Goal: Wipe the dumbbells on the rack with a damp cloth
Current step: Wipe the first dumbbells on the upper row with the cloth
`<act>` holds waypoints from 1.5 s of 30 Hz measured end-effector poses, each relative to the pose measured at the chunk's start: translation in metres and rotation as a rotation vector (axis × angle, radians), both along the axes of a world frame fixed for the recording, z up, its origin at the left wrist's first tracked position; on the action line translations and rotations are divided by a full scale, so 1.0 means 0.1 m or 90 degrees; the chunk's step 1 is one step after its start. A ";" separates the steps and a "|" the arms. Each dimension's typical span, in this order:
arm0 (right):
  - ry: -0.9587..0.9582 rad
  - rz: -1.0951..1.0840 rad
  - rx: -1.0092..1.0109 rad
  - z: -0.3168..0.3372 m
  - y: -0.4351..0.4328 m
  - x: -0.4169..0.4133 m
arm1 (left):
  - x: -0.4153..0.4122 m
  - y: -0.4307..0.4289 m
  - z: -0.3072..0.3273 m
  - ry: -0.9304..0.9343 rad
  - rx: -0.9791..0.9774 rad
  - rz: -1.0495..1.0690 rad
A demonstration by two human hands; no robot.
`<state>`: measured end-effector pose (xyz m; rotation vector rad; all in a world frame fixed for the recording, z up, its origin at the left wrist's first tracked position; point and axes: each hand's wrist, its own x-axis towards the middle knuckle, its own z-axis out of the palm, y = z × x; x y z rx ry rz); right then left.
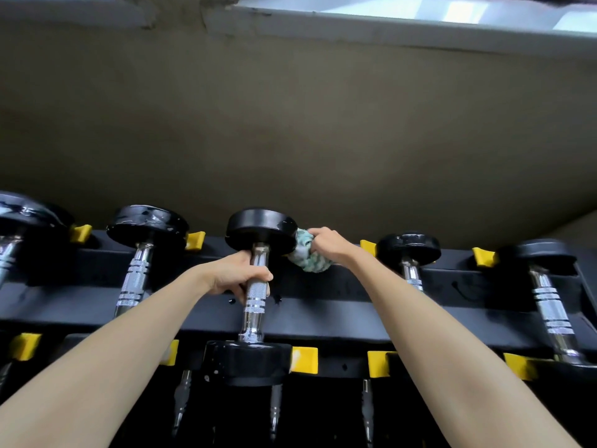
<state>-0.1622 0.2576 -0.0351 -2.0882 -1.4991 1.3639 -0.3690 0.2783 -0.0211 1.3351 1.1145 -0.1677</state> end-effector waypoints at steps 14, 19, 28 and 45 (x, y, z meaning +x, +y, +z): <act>0.407 -0.604 0.060 -0.08 -0.24 0.06 | 0.10 -0.05 -0.01 0.019 0.010 -0.003; 0.494 -0.630 0.049 -0.01 -0.25 -0.12 | 0.11 -0.06 -0.04 0.029 0.006 -0.004; 0.599 -0.555 0.139 0.31 -0.32 -0.21 | 0.16 -0.10 0.00 0.045 0.015 0.012; 0.157 -0.511 0.232 -0.25 -0.52 -0.17 | 0.13 -0.07 -0.07 0.026 0.002 0.007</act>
